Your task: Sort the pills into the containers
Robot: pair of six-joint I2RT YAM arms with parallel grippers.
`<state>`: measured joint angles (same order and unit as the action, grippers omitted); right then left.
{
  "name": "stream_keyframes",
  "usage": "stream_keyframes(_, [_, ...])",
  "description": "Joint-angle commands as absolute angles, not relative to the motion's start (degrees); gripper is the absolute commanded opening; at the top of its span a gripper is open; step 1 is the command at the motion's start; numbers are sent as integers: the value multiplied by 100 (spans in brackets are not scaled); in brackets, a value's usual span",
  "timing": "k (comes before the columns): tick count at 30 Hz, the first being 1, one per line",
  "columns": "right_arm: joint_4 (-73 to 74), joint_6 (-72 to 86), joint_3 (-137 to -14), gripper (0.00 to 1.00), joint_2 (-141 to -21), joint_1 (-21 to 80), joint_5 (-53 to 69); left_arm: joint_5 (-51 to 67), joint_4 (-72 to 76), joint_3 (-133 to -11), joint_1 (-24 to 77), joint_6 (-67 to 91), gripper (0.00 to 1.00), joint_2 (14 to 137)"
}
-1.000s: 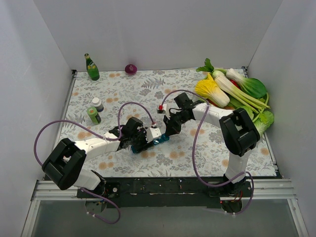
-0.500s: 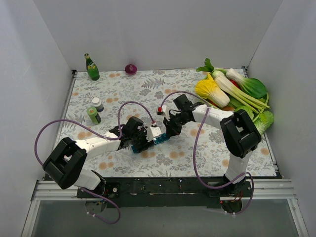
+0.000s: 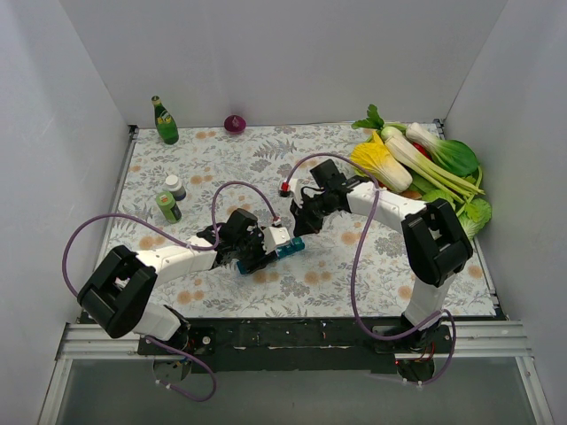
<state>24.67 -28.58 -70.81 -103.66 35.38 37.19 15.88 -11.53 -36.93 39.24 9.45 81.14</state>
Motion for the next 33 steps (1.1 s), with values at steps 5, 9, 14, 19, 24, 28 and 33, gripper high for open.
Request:
stream_keyframes(5, [2426, -2751, -6953, 1, -10169, 3586, 3542, 1643, -1591, -3630, 3955, 1037, 17, 8279])
stream_keyframes(9, [2365, -2777, -6645, 1, -10371, 3682, 3288, 1643, -1600, -3656, 3955, 1046, 17, 8314])
stream_keyframes(14, [2443, -2760, -6714, 1, -10810, 3744, 2831, 1652, -1635, -3700, 3955, 1072, 17, 8341])
stream_keyframes(19, [2592, -2812, -7013, 1, -10574, 3700, 3022, 1661, -1635, -3700, 3955, 1090, 17, 8402])
stream_keyframes(24, [2733, -2900, -7295, 1, -10152, 3656, 3260, 1617, -1643, -3726, 3955, 1107, 17, 8429])
stream_keyframes(28, [2760, -2883, -7409, 1, -9906, 3656, 3410, 1608, -1661, -3735, 3955, 1116, 17, 8420])
stream_keyframes(33, [2611, -2839, -7102, 1, -9931, 3656, 3305, 1608, -1652, -3735, 3955, 1143, 17, 8446])
